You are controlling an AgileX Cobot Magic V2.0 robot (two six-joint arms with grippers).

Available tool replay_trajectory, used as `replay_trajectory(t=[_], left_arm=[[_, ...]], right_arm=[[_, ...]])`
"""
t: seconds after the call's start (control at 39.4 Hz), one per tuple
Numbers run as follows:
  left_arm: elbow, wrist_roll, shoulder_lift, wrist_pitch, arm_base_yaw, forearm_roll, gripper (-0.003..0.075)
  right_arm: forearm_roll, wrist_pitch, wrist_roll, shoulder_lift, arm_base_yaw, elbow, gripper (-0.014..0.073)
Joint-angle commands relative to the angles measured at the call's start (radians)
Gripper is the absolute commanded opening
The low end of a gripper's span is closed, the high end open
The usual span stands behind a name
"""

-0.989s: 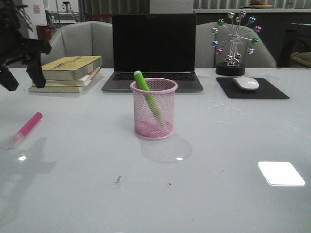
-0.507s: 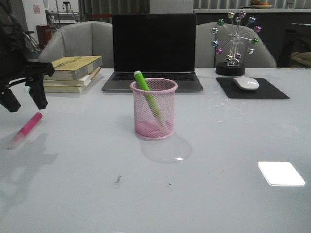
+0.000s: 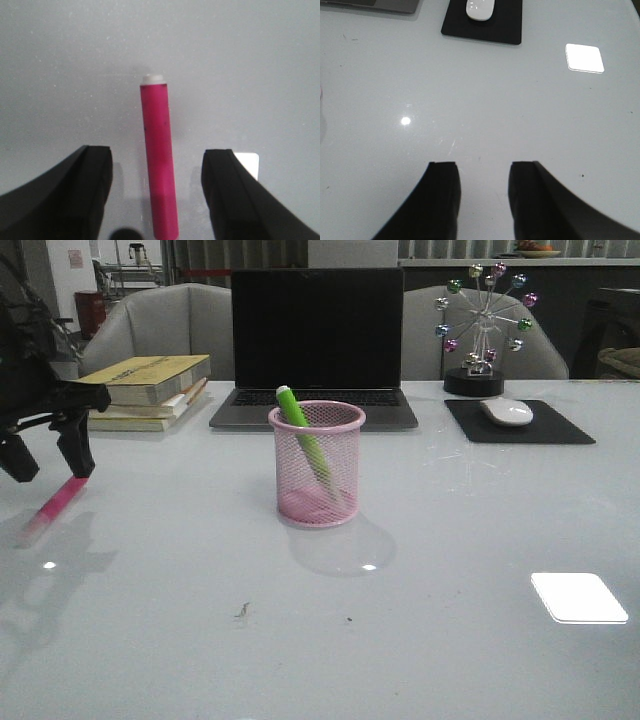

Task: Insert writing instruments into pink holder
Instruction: 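Lower the left gripper onto the pink marker and close on it, then lift the pink marker with the left gripper and carry it above the holder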

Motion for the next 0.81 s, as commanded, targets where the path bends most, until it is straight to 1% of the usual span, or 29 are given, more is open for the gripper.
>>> replay_trajectory(t=[0.0, 0.48, 0.58, 0.68, 0.79], left_arm=[[-0.030, -0.005, -0.039, -0.001, -0.004, -0.008, 0.0459], [-0.030, -0.005, 0.009, 0.007, -0.004, -0.004, 0.0451], [-0.030, -0.005, 0.017, 0.023, -0.004, -0.004, 0.0381], [-0.030, -0.005, 0.024, 0.047, -0.004, -0.004, 0.0270], [-0.030, -0.005, 0.032, 0.083, -0.004, -0.004, 0.0211]], right_arm=[[0.002, -0.073, -0.010, -0.007, -0.005, -0.028, 0.0373], [0.002, -0.073, -0.010, -0.007, -0.005, -0.028, 0.0373], [0.002, -0.073, -0.010, -0.007, -0.005, -0.028, 0.0373], [0.002, -0.073, -0.010, -0.007, -0.005, -0.028, 0.0373], [0.002, -0.073, -0.010, -0.007, -0.005, -0.028, 0.0373]])
